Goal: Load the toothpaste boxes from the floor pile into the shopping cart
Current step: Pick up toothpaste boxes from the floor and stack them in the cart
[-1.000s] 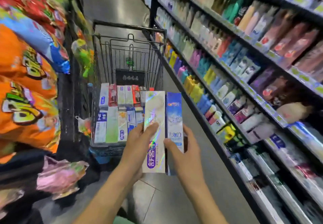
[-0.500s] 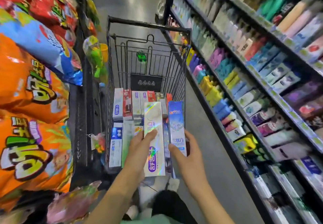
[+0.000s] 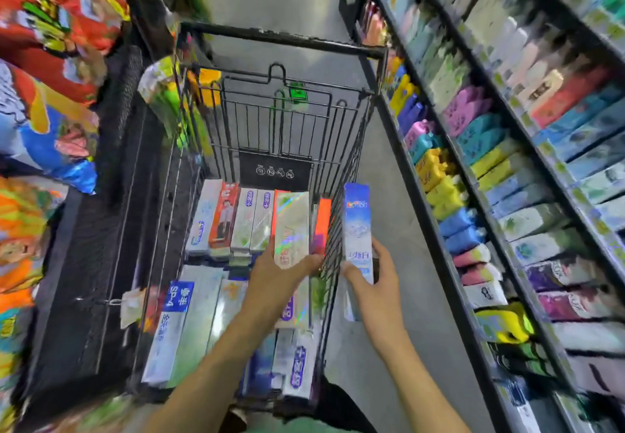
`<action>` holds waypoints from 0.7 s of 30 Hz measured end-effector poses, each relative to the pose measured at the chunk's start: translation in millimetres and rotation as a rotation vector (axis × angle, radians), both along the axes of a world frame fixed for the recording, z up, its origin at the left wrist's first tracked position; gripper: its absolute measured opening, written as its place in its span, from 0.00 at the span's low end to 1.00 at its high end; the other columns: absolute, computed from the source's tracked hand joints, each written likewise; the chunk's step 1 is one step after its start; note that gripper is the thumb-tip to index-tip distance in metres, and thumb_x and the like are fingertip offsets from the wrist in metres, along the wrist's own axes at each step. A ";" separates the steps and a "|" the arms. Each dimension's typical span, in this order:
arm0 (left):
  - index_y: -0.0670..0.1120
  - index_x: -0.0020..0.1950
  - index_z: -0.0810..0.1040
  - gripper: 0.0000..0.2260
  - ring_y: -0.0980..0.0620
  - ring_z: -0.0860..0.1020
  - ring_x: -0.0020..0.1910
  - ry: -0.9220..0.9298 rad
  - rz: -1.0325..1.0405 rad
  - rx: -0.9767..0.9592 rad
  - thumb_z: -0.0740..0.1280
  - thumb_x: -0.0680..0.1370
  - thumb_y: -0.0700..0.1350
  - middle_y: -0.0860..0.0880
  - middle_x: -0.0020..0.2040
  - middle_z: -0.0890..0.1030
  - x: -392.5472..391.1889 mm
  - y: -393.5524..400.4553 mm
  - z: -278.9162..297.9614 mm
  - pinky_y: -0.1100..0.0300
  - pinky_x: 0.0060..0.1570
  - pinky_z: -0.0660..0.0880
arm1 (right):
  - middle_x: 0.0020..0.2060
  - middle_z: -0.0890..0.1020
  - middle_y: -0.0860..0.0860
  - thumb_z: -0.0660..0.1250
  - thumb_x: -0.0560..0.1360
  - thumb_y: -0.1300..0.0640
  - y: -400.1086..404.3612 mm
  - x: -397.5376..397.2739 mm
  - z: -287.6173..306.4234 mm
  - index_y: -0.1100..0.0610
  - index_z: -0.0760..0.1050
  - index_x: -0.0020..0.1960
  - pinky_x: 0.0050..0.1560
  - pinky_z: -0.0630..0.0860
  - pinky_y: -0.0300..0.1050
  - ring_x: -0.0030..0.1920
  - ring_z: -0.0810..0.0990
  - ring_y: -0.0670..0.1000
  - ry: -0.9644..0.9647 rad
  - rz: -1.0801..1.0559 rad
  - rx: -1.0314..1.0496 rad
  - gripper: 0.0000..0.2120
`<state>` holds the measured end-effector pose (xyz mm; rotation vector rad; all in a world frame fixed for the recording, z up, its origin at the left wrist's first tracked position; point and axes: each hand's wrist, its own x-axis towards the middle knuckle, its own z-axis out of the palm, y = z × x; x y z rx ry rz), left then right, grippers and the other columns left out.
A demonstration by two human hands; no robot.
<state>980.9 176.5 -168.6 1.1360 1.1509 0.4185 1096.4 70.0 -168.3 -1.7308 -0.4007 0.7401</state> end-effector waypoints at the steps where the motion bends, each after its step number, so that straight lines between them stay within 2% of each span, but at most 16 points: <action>1: 0.57 0.53 0.77 0.14 0.62 0.82 0.43 0.029 0.029 0.027 0.78 0.73 0.46 0.58 0.47 0.85 15.0 5.8 -4.7 0.59 0.49 0.77 | 0.58 0.81 0.40 0.70 0.77 0.66 3.8 14.5 -6.8 0.49 0.71 0.68 0.51 0.75 0.29 0.53 0.80 0.35 0.006 0.010 -0.001 0.24; 3: 0.58 0.52 0.73 0.16 0.66 0.78 0.44 0.098 0.064 0.098 0.78 0.74 0.48 0.59 0.49 0.81 40.4 20.7 -15.6 0.63 0.48 0.72 | 0.59 0.81 0.40 0.71 0.77 0.64 13.8 37.1 -20.8 0.49 0.72 0.68 0.55 0.76 0.34 0.55 0.81 0.36 0.008 0.017 -0.014 0.23; 4: 0.58 0.55 0.73 0.17 0.64 0.79 0.46 0.138 0.058 0.144 0.78 0.73 0.51 0.59 0.49 0.80 51.9 27.2 -19.9 0.65 0.47 0.71 | 0.58 0.82 0.40 0.71 0.77 0.65 19.1 45.8 -28.9 0.49 0.72 0.68 0.55 0.77 0.36 0.55 0.81 0.37 0.020 0.013 -0.017 0.23; 6: 0.55 0.54 0.75 0.15 0.59 0.80 0.47 0.218 0.017 0.231 0.77 0.73 0.52 0.57 0.46 0.77 70.4 38.7 -35.5 0.74 0.40 0.70 | 0.51 0.84 0.37 0.71 0.77 0.66 29.7 59.8 -44.5 0.48 0.72 0.67 0.52 0.77 0.35 0.50 0.82 0.37 0.072 -0.010 -0.015 0.23; 7: 0.55 0.52 0.76 0.12 0.61 0.80 0.46 0.243 0.002 0.236 0.77 0.74 0.50 0.57 0.45 0.76 77.7 43.4 -48.4 0.75 0.38 0.70 | 0.48 0.84 0.36 0.71 0.77 0.66 34.4 65.2 -51.5 0.49 0.72 0.67 0.50 0.77 0.34 0.48 0.82 0.37 0.095 -0.025 -0.014 0.23; 9: 0.53 0.55 0.79 0.12 0.59 0.78 0.47 0.294 -0.008 0.248 0.76 0.75 0.52 0.58 0.45 0.74 91.8 51.3 -68.3 0.71 0.43 0.69 | 0.45 0.84 0.36 0.71 0.77 0.65 43.1 73.7 -66.8 0.51 0.72 0.70 0.48 0.77 0.33 0.46 0.82 0.37 0.106 -0.055 -0.022 0.24; 11: 0.52 0.61 0.75 0.17 0.55 0.75 0.51 0.346 -0.046 0.263 0.75 0.75 0.53 0.58 0.48 0.75 103.4 59.4 -89.2 0.68 0.50 0.68 | 0.46 0.84 0.35 0.72 0.77 0.65 51.2 79.0 -79.7 0.52 0.71 0.70 0.49 0.76 0.35 0.47 0.82 0.38 0.105 -0.070 -0.031 0.25; 13: 0.49 0.71 0.70 0.28 0.47 0.75 0.60 0.403 -0.059 0.269 0.74 0.75 0.55 0.49 0.58 0.79 112.9 67.4 -115.2 0.58 0.62 0.71 | 0.46 0.84 0.34 0.72 0.76 0.64 59.1 84.2 -88.3 0.49 0.72 0.69 0.50 0.76 0.40 0.47 0.83 0.40 0.106 -0.066 -0.039 0.24; 15: 0.46 0.78 0.63 0.38 0.44 0.72 0.68 0.427 -0.061 0.255 0.75 0.73 0.56 0.44 0.68 0.75 120.1 74.8 -136.5 0.48 0.69 0.69 | 0.45 0.84 0.36 0.72 0.76 0.63 66.6 89.4 -94.3 0.47 0.72 0.67 0.47 0.77 0.39 0.45 0.83 0.41 0.099 -0.043 -0.047 0.24; 17: 0.44 0.76 0.64 0.41 0.45 0.73 0.68 0.422 -0.062 0.266 0.74 0.70 0.60 0.45 0.68 0.75 125.6 80.6 -162.6 0.46 0.69 0.70 | 0.45 0.84 0.36 0.72 0.76 0.62 72.5 95.1 -98.0 0.46 0.71 0.68 0.45 0.77 0.36 0.44 0.83 0.40 0.091 -0.009 -0.036 0.24; 18: 0.44 0.73 0.67 0.38 0.44 0.74 0.68 0.441 -0.069 0.282 0.72 0.69 0.62 0.43 0.68 0.75 128.3 83.4 -171.2 0.46 0.67 0.71 | 0.46 0.84 0.36 0.72 0.77 0.62 74.7 98.1 -100.7 0.47 0.71 0.69 0.45 0.77 0.36 0.45 0.83 0.40 0.085 0.004 -0.031 0.25; 19: 0.46 0.68 0.70 0.34 0.42 0.74 0.67 0.466 -0.083 0.298 0.71 0.69 0.63 0.41 0.67 0.76 131.0 86.3 -181.2 0.47 0.65 0.72 | 0.47 0.84 0.35 0.72 0.77 0.62 76.7 100.7 -102.6 0.49 0.71 0.70 0.46 0.77 0.36 0.46 0.83 0.40 0.076 0.010 -0.028 0.25; 21: 0.46 0.60 0.74 0.24 0.43 0.79 0.59 0.500 -0.138 0.318 0.73 0.71 0.59 0.44 0.57 0.81 138.3 90.9 -191.3 0.56 0.55 0.73 | 0.48 0.83 0.33 0.72 0.77 0.62 79.5 103.4 -107.3 0.50 0.70 0.71 0.47 0.77 0.35 0.48 0.83 0.39 0.062 -0.005 -0.029 0.25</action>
